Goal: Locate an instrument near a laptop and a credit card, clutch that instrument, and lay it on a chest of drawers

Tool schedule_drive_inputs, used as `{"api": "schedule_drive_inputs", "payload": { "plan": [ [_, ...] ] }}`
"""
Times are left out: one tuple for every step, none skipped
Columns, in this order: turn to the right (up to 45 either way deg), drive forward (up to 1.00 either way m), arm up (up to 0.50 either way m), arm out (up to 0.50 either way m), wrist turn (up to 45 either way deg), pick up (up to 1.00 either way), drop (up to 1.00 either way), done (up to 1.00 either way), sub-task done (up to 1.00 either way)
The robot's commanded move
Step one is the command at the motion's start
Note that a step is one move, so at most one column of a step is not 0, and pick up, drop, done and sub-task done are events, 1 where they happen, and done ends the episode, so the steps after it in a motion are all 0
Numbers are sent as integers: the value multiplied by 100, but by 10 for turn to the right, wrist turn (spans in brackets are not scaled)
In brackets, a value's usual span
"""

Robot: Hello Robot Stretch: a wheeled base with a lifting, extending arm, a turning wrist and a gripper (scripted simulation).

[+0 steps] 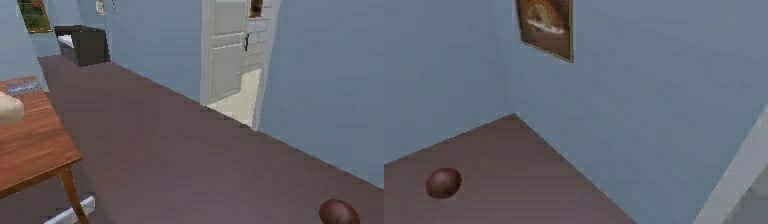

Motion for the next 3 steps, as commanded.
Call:
{"api": "schedule_drive_inputs", "payload": {
  "plan": [
    [0,100,0,0,0,0,0,0,0],
    [0,20,0,0,0,0,0,0,0],
    [-450,0,0,0,0,0,0,0,0]
  ]
}}
